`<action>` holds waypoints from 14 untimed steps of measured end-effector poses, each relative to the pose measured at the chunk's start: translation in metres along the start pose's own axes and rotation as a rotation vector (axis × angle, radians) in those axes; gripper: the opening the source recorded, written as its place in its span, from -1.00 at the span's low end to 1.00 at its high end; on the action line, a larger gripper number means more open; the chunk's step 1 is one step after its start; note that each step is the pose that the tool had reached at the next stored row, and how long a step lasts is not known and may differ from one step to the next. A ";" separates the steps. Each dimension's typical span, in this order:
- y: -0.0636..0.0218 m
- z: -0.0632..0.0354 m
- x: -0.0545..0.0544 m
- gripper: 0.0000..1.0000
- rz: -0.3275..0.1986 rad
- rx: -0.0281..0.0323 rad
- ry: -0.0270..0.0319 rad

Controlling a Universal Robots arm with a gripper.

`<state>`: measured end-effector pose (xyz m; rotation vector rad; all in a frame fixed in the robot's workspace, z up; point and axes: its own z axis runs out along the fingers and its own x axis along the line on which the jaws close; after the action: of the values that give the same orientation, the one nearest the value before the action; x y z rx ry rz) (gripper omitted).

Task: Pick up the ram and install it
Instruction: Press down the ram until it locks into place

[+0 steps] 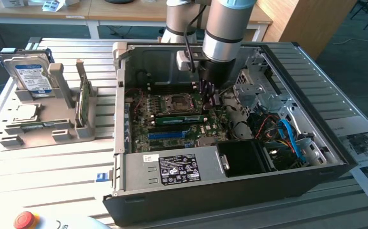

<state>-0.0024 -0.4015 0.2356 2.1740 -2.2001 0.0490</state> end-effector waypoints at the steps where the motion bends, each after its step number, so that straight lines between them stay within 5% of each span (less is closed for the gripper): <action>1: 0.0000 0.0006 0.000 -0.80 0.000 0.0000 0.0000; 14: -0.0001 0.0077 -0.001 -0.80 0.000 0.0002 -0.0002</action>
<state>-0.0024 -0.4010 0.2279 2.1742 -2.2003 0.0491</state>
